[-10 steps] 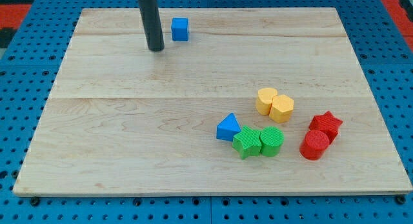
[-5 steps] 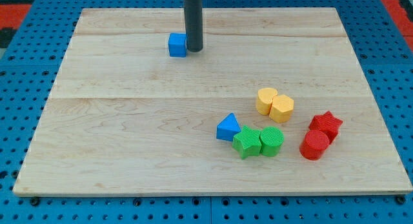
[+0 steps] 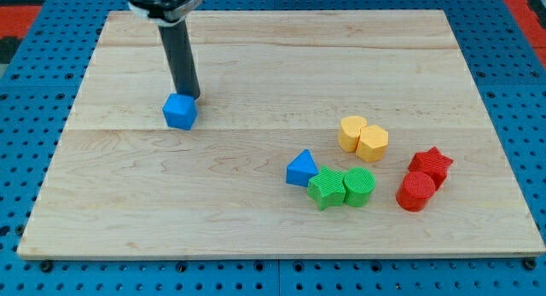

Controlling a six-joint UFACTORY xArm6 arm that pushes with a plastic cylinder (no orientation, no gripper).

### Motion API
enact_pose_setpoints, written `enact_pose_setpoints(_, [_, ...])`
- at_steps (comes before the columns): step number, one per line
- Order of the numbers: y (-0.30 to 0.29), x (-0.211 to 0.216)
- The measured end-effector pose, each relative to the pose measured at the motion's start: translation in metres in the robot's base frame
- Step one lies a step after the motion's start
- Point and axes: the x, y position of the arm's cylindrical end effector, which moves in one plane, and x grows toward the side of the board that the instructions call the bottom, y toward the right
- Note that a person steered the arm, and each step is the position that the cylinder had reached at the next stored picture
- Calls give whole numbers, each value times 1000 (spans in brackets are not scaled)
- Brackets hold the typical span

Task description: Push blue cube closer to the group of blocks

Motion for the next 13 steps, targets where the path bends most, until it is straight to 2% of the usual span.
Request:
enact_pose_setpoints(1, [-32, 19])
enact_pose_setpoints(2, [8, 26])
enact_pose_setpoints(3, [2, 25])
enact_pose_setpoints(4, [-31, 15])
enact_pose_setpoints(5, [-51, 52])
enact_pose_setpoints(6, [-7, 62])
enact_pose_setpoints(7, [75, 62])
enact_pose_setpoints(8, [113, 63])
enact_pose_setpoints(10, [134, 63])
enact_pose_setpoints(11, [135, 38])
enact_pose_setpoints(12, [146, 31])
enact_pose_setpoints(13, [171, 49])
